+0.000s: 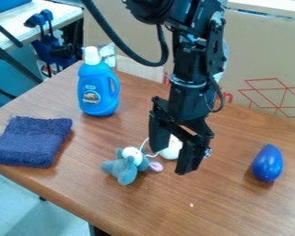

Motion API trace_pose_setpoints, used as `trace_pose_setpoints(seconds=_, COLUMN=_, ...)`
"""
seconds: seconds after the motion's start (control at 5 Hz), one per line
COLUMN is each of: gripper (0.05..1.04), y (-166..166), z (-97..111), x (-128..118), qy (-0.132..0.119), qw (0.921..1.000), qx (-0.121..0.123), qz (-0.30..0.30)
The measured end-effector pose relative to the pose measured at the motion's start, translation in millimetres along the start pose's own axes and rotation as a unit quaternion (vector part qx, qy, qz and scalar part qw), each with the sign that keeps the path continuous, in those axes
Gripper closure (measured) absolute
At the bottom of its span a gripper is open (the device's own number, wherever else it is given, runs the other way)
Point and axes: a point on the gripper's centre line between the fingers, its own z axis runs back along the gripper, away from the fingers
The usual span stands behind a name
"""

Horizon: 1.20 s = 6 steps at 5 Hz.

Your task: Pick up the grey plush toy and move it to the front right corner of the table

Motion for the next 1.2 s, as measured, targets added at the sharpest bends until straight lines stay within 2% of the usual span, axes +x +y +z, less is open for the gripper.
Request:
trace_pose_setpoints(seconds=0.2, gripper=0.081, y=-0.5, z=-8.6, x=-3.0, qy=0.016, qw=0.9999, qx=-0.003, qz=0.0)
trace_pose_setpoints(seconds=0.4, gripper=0.081, y=16.1, z=-4.8, x=-19.9, qy=0.006, qw=1.0, qx=0.001, qz=-0.001)
trace_pose_setpoints(seconds=0.6, gripper=0.081, y=31.3, z=24.6, x=-37.3, qy=-0.061, qw=0.9977, qx=0.029, qz=0.001)
trace_pose_setpoints(seconds=0.8, gripper=0.081, y=45.7, z=30.5, x=-53.4, qy=-0.058, qw=0.9968, qx=0.049, qz=0.025)
trace_pose_setpoints(seconds=1.0, gripper=0.081, y=71.4, z=20.2, x=-65.3, qy=-0.04, qw=0.9965, qx=0.049, qz=0.053)
trace_pose_setpoints(seconds=1.2, gripper=0.081, y=81.6, z=-3.0, x=-63.5, qy=-0.056, qw=0.9978, qx=0.002, qz=0.037)
